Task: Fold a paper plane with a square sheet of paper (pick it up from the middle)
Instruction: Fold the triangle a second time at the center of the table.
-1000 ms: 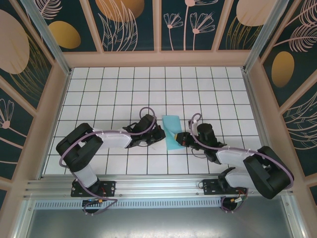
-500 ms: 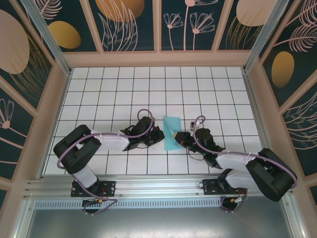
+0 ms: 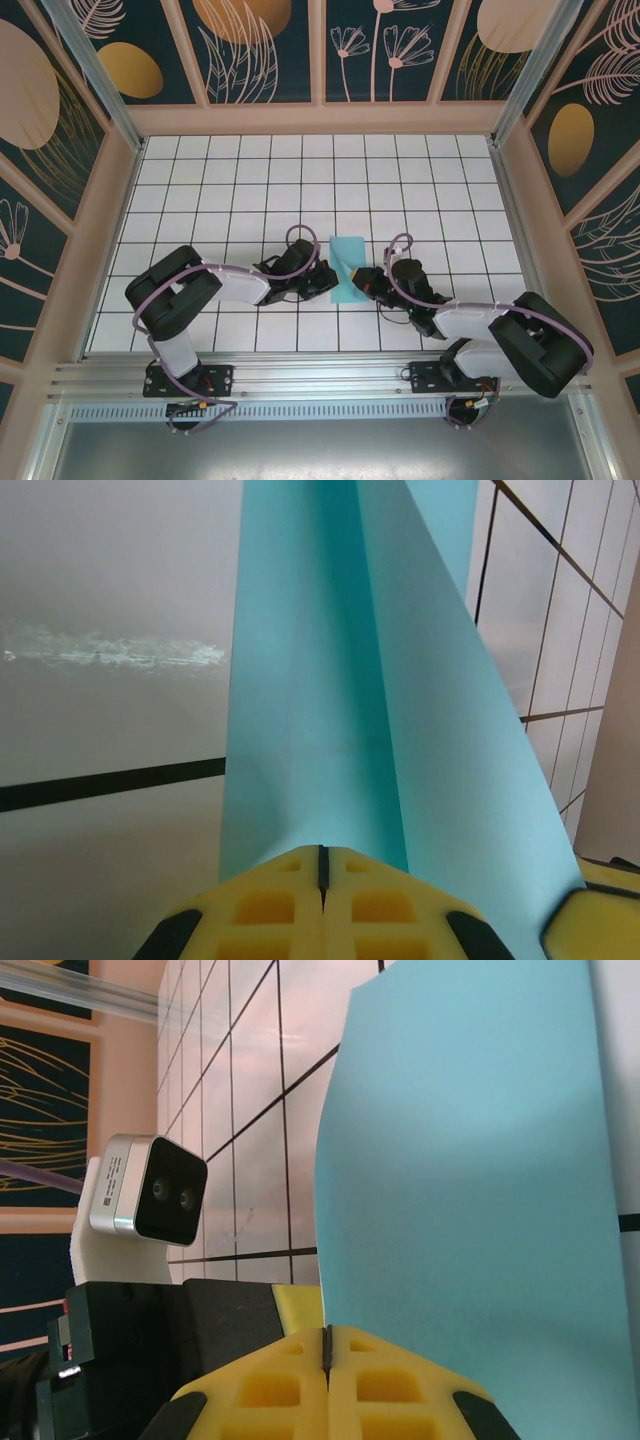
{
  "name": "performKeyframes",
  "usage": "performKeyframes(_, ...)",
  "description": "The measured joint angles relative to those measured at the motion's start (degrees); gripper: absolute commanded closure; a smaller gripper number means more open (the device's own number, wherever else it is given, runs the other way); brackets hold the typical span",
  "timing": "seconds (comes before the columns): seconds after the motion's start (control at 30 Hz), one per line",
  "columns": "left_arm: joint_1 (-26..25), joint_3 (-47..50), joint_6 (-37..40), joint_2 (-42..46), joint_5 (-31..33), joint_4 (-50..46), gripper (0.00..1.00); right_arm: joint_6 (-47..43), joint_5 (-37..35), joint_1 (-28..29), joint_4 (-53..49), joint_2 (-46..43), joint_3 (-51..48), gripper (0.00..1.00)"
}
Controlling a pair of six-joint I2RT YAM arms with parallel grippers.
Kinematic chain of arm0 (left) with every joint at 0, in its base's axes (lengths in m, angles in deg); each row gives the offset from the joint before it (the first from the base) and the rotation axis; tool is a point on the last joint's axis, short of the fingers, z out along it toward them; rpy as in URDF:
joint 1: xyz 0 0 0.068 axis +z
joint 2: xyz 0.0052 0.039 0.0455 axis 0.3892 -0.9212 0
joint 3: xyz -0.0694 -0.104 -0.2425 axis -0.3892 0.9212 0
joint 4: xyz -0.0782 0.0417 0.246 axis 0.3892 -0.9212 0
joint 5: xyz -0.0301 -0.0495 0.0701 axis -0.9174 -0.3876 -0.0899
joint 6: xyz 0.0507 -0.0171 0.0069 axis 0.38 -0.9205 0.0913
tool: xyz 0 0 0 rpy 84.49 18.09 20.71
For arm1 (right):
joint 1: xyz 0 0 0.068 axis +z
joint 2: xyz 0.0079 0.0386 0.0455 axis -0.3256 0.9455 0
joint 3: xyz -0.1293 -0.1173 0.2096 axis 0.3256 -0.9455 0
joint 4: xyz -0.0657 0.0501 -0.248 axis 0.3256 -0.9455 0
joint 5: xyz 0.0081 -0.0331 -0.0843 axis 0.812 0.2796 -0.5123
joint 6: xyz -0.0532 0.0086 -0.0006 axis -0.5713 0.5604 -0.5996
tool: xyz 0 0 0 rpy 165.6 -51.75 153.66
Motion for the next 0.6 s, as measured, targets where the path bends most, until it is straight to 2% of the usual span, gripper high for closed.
performKeyframes(0.27, 0.00, 0.02, -0.17, -0.90, -0.11, 0.26, 0.94, -5.03, 3.19, -2.49, -4.04, 0.02, 1.70, 1.00)
performKeyframes(0.6, 0.00, -0.07, 0.50, -1.60, 0.11, 0.15, 0.95, -16.13, 11.39, -6.95, -10.19, 4.48, 7.32, 0.98)
